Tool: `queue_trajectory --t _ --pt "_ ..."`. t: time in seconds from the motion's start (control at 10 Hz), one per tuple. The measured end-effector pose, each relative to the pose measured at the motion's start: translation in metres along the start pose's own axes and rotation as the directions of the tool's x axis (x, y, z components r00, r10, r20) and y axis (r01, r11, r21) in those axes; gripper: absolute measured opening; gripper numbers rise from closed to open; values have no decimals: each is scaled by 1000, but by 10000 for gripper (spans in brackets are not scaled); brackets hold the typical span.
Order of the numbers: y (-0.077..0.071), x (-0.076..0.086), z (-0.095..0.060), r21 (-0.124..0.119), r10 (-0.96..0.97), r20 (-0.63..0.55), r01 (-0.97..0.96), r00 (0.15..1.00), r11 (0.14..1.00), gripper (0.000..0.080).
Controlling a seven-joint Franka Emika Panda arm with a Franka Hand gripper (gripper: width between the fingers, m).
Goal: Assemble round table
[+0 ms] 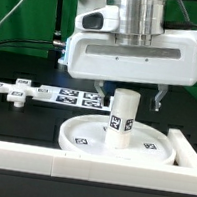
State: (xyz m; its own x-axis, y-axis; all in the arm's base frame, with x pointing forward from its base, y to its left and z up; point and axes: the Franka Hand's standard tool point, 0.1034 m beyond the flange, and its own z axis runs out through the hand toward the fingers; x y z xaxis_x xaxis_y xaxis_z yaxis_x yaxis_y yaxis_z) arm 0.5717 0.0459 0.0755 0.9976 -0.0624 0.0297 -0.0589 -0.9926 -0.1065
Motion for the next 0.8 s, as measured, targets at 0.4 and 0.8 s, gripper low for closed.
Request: queue_trajectory --t 0.4,0.8 --pt "-8 1 -2 -19 -340 8 341 940 940 649" --pt "5 1 -3 -20 -532 13 533 846 846 648"
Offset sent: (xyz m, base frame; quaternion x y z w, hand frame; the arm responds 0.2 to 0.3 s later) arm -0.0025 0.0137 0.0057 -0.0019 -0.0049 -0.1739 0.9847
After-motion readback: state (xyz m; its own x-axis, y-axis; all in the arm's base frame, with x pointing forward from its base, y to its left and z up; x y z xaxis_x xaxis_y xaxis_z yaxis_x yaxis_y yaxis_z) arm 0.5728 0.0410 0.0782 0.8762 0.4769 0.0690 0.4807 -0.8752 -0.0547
